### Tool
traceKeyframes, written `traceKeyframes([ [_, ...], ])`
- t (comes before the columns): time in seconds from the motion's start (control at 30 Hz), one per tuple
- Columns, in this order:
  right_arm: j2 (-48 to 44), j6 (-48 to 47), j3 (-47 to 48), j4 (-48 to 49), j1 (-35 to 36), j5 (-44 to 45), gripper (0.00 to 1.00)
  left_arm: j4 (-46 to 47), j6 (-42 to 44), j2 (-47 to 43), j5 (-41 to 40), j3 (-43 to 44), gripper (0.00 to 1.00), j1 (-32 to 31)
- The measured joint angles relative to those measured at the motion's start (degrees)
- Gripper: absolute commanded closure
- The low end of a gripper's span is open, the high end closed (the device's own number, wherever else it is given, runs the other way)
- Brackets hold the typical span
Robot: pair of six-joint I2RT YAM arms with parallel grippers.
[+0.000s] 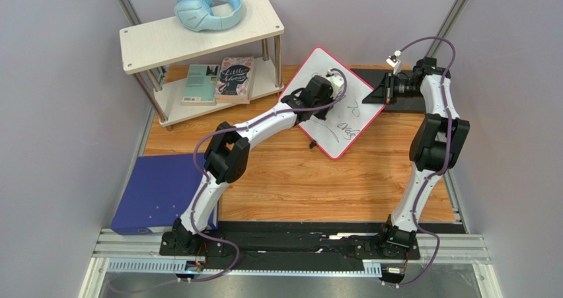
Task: Erase the whiteboard
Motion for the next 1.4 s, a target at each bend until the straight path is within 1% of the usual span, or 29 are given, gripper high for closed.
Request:
traceKeyframes([
  [0.17, -0.5, 0.6, -0.6, 0.6, 0.0, 0.3, 1.0, -1.9, 2.1, 0.3, 2.8, 2.2, 1.0, -4.9],
  [0.33, -0.7, 1.7, -0.9, 1.5, 0.0, 0.8, 1.0, -4.3, 5.5, 0.5, 2.5, 2.2, 1.0, -8.7],
  [0.47, -0.7, 2.1, -1.2, 1.9, 0.0, 0.9, 1.0, -5.4, 6.2, 0.8, 1.9, 2.5, 1.0, -10.8],
  [0.7, -0.7, 2.6, -1.5, 2.7, -0.2, 1.2, 1.0, -11.6, 7.3, 4.3, -0.3, 9.6, 1.0, -12.0],
  [0.87, -0.7, 3.0, -1.8, 3.0, -0.3, 1.0, 1.0, -13.8, 8.2, 5.4, -0.5, 12.3, 1.0, -12.3],
  [1.03, -0.9, 3.0, -1.9, 3.0, -0.3, 1.0, 1.0, -13.7, 8.9, 5.5, 2.3, 12.5, 1.0, -12.8],
  [1.13, -0.9, 2.9, -1.9, 3.0, -0.3, 1.0, 1.0, -12.3, 9.9, 4.9, 3.8, 10.9, 1.0, -13.0],
  [1.4, -0.9, 2.5, -1.9, 2.9, -0.3, 0.7, 1.0, -11.5, 11.5, 4.7, 3.7, 10.7, 1.0, -14.1],
])
